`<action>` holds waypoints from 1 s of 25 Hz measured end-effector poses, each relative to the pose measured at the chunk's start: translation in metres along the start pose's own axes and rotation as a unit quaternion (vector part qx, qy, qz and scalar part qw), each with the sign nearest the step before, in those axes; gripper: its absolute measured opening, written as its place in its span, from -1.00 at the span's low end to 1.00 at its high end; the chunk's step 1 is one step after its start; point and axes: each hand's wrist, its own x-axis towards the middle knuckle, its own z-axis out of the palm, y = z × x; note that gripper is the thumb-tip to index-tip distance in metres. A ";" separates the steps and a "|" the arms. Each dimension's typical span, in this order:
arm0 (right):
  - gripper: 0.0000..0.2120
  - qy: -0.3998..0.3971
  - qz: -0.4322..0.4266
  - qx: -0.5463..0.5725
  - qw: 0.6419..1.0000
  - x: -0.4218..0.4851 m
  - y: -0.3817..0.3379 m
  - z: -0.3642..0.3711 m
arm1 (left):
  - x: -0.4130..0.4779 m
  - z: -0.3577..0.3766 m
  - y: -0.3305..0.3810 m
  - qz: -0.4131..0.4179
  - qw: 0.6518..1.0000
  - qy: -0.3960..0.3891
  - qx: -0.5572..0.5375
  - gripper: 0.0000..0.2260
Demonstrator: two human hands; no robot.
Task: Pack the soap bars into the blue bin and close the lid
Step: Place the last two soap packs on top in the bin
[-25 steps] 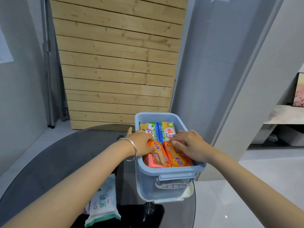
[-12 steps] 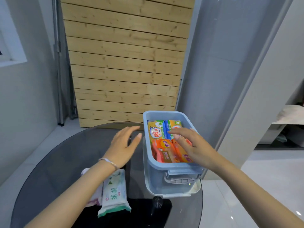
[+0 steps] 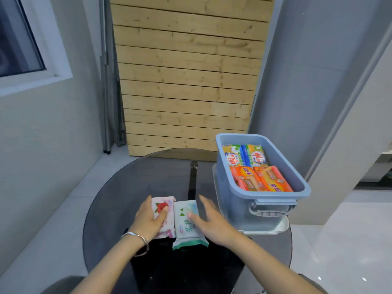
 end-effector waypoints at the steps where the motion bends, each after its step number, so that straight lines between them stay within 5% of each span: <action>1: -0.32 0.008 0.051 -0.003 0.999 0.001 0.008 0.009 | 0.000 0.003 -0.007 -0.023 0.999 -0.003 0.029 -0.57; 5: -0.47 0.019 0.075 -0.038 0.996 0.007 0.011 0.039 | -0.002 0.015 -0.016 -0.021 0.990 -0.028 0.135 -0.51; 9: -0.65 0.091 0.068 0.125 0.986 0.009 0.006 0.052 | -0.018 0.015 -0.006 0.045 0.994 0.026 -0.096 -0.74; 16: -0.67 0.094 0.052 0.302 0.947 -0.012 -0.005 0.034 | -0.028 0.009 0.010 0.041 0.958 0.063 -0.277 -0.63; 22: -0.53 0.114 -0.124 0.324 0.931 -0.030 -0.044 -0.050 | -0.011 -0.020 0.090 0.090 0.924 0.067 -0.365 -0.70; 25: -0.56 0.123 -0.137 0.317 0.930 -0.028 -0.046 -0.116 | 0.000 -0.027 0.142 0.118 0.916 0.030 -0.383 -0.67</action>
